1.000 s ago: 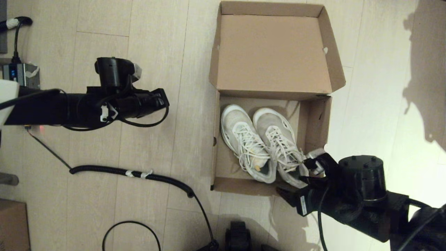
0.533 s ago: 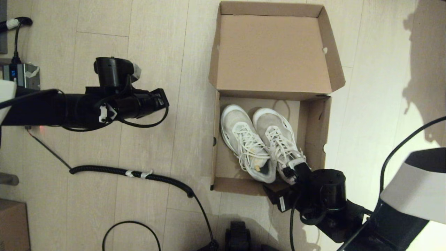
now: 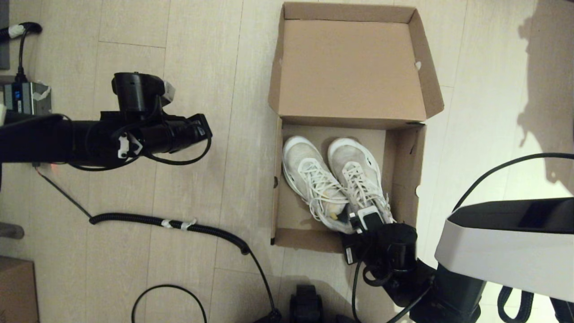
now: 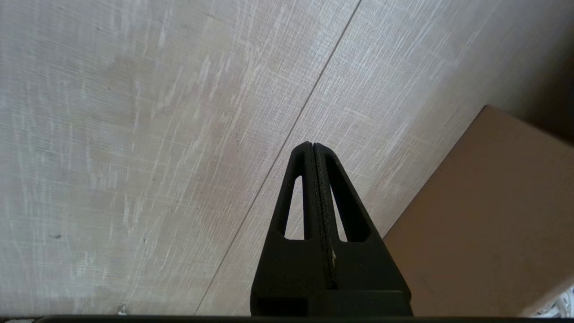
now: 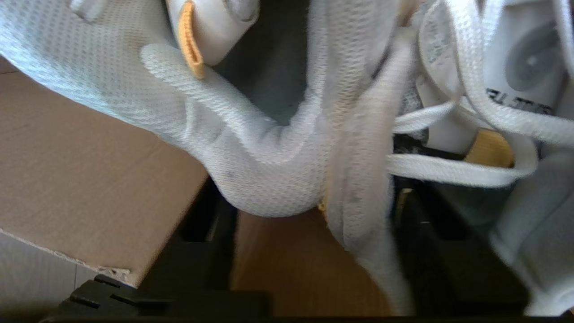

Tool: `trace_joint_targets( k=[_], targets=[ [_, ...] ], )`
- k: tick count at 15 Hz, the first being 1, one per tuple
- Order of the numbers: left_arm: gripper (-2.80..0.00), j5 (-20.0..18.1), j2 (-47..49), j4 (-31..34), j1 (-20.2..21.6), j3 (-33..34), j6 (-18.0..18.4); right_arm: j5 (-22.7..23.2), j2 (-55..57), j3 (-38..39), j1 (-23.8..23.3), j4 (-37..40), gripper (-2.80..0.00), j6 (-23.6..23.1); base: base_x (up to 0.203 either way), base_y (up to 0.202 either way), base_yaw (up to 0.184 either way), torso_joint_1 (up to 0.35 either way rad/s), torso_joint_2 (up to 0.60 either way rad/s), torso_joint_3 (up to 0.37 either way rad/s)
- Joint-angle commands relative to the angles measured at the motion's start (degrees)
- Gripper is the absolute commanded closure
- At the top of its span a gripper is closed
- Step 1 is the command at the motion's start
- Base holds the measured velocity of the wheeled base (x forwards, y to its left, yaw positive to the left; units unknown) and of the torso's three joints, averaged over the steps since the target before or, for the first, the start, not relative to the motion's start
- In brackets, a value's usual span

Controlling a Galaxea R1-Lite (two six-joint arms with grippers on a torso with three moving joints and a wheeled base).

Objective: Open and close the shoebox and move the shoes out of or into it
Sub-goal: Put the shoes out of the shoe box

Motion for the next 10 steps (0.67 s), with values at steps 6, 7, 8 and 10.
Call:
trace_joint_targets(
  k=[6,7,8,10],
  targets=[
    [0.0,0.05,-3.71,0.31,0.21,0.04,0.03,-0.56,-8.14,0.13,0.04,4.85,0.0,0.24,0.0,0.0,0.0,0.0,0.0,0.0],
    [0.0,0.05,-4.83,0.56,0.21,0.08,0.12,-0.43,-11.75,0.29,0.1,8.35,0.0,0.5,0.0,0.0,0.0,0.0,0.0,0.0],
    [0.0,0.11,-6.41,0.73,0.16,0.34,0.13,-0.17,-15.6,0.5,0.41,12.23,0.0,1.02,0.0,0.0,0.0,0.0,0.0,0.0],
    [0.0,0.16,-10.62,0.96,0.13,2.16,0.14,1.46,-23.29,1.15,1.82,20.84,0.0,3.89,0.0,0.0,0.0,0.0,0.0,0.0]
  ],
)
